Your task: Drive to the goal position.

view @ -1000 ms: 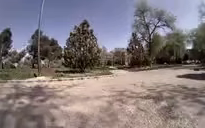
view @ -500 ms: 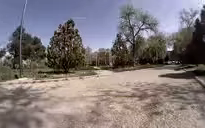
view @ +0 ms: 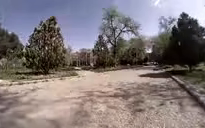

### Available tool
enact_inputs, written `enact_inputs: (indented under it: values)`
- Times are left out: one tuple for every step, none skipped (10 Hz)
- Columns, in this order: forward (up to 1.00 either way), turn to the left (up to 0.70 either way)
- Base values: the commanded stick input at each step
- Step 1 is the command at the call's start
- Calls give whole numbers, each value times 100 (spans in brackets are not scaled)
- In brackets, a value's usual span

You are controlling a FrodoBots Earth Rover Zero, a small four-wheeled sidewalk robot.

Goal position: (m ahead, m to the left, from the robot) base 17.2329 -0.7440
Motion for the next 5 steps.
enact_inputs:
  values:
    - [0,-70]
    - [0,-70]
    - [0,-70]
    - [0,-70]
    - [0,-70]
